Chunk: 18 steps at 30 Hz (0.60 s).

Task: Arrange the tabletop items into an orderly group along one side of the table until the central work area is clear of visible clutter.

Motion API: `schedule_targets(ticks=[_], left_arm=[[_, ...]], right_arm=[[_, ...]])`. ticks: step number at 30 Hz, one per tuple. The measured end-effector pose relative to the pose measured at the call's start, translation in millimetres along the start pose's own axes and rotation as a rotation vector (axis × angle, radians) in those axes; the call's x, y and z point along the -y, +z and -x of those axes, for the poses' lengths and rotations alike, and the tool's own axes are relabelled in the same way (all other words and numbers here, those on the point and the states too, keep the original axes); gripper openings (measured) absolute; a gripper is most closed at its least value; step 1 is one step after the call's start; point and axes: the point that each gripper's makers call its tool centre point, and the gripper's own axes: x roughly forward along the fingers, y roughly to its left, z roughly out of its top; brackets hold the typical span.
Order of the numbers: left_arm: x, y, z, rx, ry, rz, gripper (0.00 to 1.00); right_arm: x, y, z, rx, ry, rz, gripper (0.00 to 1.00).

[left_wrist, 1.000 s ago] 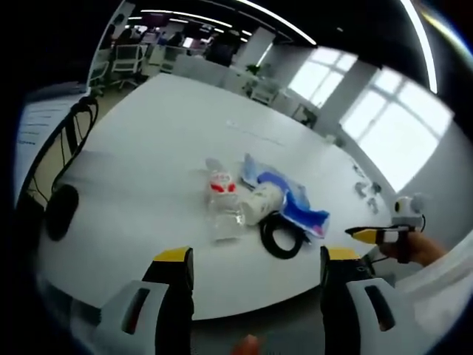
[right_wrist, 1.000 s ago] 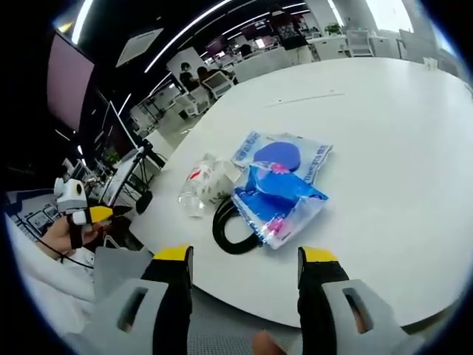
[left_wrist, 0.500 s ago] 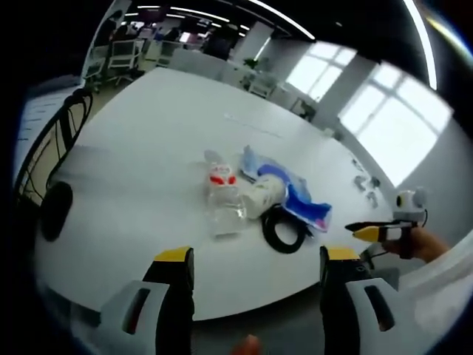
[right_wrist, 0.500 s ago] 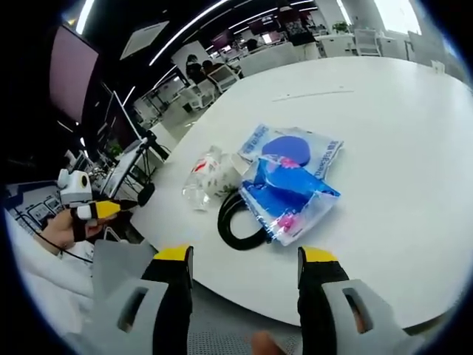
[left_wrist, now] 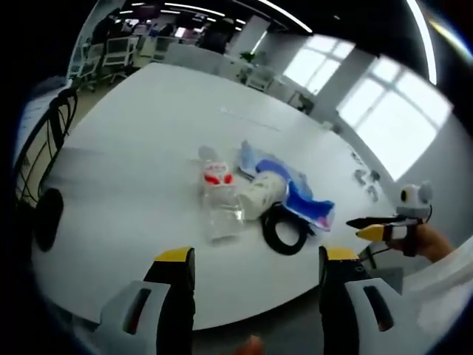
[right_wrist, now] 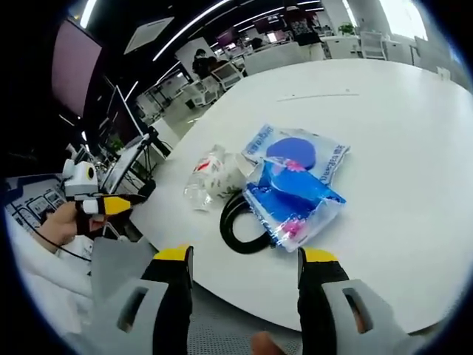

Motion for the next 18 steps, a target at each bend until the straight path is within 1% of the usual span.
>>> schedule_targets(ticks=[11, 18], left_arm=[[-8.8, 3.4, -9.1, -0.021, 0.012, 0.004, 0.63], [-10.2, 4.3, -19.4, -0.046, 0.01, -0.003, 0.62]], right_arm=[[-6.5, -2.9, -8.4, -0.02, 0.015, 0.007, 0.55], [-9.9, 0.9, -10.5, -0.019, 0.026, -0.003, 0.54]])
